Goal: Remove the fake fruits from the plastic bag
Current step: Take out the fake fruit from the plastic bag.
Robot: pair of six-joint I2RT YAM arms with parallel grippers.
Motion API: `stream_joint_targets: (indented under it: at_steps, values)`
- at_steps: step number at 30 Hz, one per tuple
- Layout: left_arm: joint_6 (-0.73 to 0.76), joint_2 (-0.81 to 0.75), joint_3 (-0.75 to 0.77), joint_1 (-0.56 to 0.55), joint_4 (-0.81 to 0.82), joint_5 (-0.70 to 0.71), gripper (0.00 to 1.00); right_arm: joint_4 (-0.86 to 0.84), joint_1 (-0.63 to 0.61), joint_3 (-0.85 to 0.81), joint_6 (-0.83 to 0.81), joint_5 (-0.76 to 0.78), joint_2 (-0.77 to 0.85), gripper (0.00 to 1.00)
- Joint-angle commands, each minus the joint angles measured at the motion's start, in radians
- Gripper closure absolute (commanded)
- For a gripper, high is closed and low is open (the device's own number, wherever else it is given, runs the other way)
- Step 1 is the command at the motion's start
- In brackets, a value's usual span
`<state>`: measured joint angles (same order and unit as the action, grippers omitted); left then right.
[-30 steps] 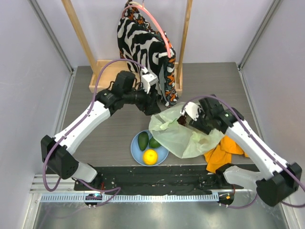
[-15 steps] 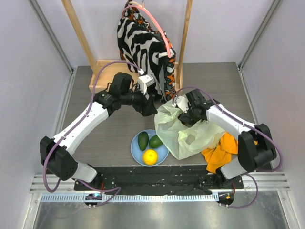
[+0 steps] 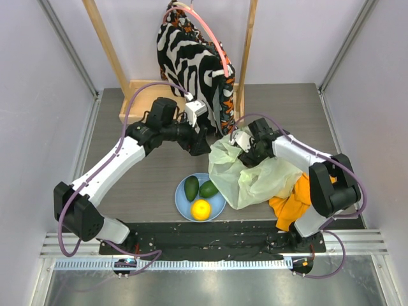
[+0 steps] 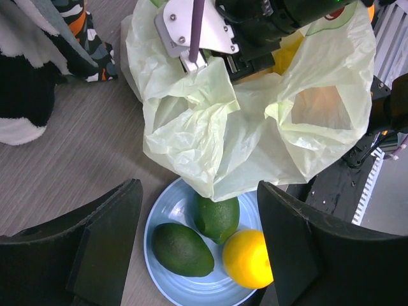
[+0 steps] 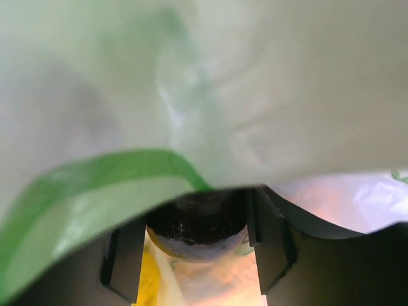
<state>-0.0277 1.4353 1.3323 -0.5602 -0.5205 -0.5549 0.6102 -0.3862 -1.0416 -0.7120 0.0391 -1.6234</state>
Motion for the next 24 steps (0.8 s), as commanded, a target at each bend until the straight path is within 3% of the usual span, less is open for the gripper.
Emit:
stream_joint_targets:
  at_steps: [1, 6, 7, 11, 16, 19, 22, 24]
  values:
    - [-0.002, -0.012, 0.011, 0.006, 0.017, -0.016, 0.23, 0.152, 0.009, -0.152, 0.000, -0.125, 0.111, 0.69]
    - [0.070, 0.013, 0.062, 0.031, -0.042, 0.007, 0.23, 0.467, 0.009, -0.413, -0.001, -0.361, 0.287, 0.70]
    - [0.084, 0.017, 0.085, 0.034, -0.065, 0.010, 0.23, 0.512, 0.006, -0.443, -0.006, -0.449, 0.307, 0.71]
    - [0.155, 0.030, 0.136, 0.042, -0.127, 0.042, 0.23, 0.646, -0.013, -0.485, -0.010, -0.565, 0.372, 0.72]
    - [0.163, -0.053, 0.105, 0.066, -0.139, 0.041, 0.23, 0.576, -0.106, -0.437, 0.075, -0.585, 0.408, 0.76]
    - [0.163, -0.151, 0.062, 0.094, -0.153, 0.038, 0.22, 0.491, -0.325, -0.457, 0.187, -0.475, 0.408, 0.74]
    - [0.135, -0.267, 0.004, 0.149, -0.161, 0.015, 0.21, 0.404, -0.373, -0.478, 0.293, -0.528, 0.344, 0.72]
    - [0.120, -0.331, -0.040, 0.204, -0.176, 0.003, 0.21, 0.381, -0.435, -0.486, 0.261, -0.515, 0.266, 0.72]
